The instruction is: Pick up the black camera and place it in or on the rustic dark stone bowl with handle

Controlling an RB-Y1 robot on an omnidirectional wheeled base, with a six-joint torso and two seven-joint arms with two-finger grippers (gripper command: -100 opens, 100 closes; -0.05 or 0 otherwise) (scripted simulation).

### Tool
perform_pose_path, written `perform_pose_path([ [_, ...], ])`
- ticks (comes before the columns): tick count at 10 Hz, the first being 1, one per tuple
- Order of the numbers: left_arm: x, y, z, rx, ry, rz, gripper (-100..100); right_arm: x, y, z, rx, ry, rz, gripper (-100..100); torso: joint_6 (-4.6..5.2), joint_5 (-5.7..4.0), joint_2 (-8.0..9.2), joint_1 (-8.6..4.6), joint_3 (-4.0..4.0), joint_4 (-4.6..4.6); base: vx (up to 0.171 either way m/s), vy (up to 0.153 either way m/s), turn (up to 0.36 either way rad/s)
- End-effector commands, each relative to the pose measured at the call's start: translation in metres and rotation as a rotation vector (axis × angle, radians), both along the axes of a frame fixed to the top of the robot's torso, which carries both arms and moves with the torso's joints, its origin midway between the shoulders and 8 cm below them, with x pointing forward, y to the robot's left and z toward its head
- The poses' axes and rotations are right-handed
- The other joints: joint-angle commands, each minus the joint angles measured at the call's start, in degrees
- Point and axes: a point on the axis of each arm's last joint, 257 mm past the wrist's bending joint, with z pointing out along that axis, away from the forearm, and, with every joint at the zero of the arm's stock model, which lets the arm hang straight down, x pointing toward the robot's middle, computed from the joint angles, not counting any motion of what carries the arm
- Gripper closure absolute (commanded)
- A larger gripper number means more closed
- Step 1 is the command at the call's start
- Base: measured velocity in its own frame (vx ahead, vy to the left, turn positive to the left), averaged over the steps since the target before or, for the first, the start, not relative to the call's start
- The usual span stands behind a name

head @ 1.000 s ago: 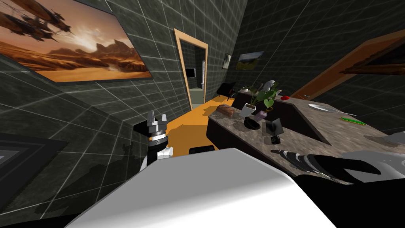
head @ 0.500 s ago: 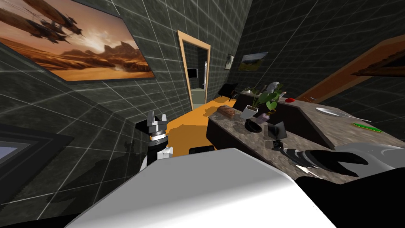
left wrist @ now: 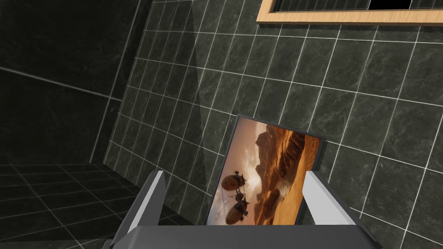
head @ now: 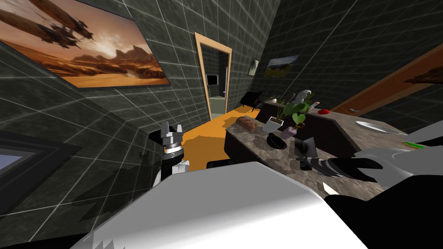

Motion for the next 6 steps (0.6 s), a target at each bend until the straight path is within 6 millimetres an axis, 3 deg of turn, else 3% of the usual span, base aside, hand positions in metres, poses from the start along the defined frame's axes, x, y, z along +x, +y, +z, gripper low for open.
perform_pose_path([
  [1,0.0,0.0,0.0,0.0,0.0,0.0,0,0.0,0.0,0.0,0.0,0.0,0.0,0,0.0,0.0,0.0,0.0,0.0,0.0,0.004,-0.012,-0.001],
  [2,0.0,0.0,0.0,0.0,0.0,0.0,0,0.01,0.002,-0.005,-0.008,0.007,0.002,-100,0.0,0.06,0.06,0.2,0.04,0.02,0.0,0.0,0.0],
  [5,0.0,0.0,0.0,0.0,0.0,0.0,0,0.016,0.003,-0.008,-0.011,0.012,0.004,-100,-0.01,0.11,0.12,0.4,0.07,0.03,-0.007,0.014,0.0],
  [6,0.0,0.0,0.0,0.0,0.0,0.0,0,0.017,0.003,-0.008,-0.013,0.013,0.003,100,0.01,0.12,0.12,0.37,0.08,0.03,-0.002,-0.001,-0.017],
])
